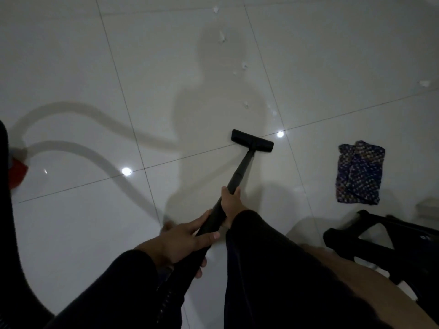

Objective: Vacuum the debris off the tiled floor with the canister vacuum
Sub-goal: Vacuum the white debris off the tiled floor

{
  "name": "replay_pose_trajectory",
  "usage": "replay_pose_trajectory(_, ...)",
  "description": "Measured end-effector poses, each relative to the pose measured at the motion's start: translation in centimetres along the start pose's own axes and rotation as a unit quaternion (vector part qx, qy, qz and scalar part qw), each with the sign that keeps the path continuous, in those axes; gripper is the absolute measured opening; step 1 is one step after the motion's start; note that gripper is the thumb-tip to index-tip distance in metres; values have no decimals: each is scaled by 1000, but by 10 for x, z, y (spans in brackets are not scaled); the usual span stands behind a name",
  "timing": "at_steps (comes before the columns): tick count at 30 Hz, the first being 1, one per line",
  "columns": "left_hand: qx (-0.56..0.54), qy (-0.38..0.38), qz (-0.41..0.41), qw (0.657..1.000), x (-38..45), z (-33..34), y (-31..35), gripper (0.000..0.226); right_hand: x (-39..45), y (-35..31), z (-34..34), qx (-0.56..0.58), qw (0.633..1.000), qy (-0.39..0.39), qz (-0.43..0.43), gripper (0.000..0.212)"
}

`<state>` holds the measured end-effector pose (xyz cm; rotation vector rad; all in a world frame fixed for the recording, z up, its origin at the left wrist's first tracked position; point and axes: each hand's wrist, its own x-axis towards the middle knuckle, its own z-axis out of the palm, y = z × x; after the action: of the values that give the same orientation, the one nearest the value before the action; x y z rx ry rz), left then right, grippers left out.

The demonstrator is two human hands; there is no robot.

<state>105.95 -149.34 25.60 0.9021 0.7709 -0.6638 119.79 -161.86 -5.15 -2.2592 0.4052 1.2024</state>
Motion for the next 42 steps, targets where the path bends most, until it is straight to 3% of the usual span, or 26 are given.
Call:
replay_pose_trajectory(3, -33, 10, 8, 999, 24, 22, 5, 79, -15, -20, -36, -32, 999, -4, 12, 94)
replay_pose_trajectory(7, -44, 35, 18, 998, 52, 54, 23, 75, -102, -103, -108, 5, 995, -89, 51, 75)
replay_pose_trajectory(9, -64, 35, 22, 997, 68, 66, 32, 77, -96, -119, -129, 38, 992, -112, 39, 74)
replay_pose_trajectory(18, -124, 60, 60, 989, 109, 110, 91, 86, -42, -160, -187, -2, 988, -156, 9, 75)
replay_pose_trajectory(28, -144, 108, 76, 981, 130, 107, 125, 86, -18, -210, -192, -15, 985, -171, -15, 72)
replay_pose_trajectory(37, -149, 91, 69, 982, 128, 92, 115, 86, -18, -197, -179, -2, 988, -156, -5, 73)
replay_pose_trajectory(42, -85, 125, 87, 985, 114, 80, 117, 78, -30, -203, -162, 30, 985, -169, -19, 72)
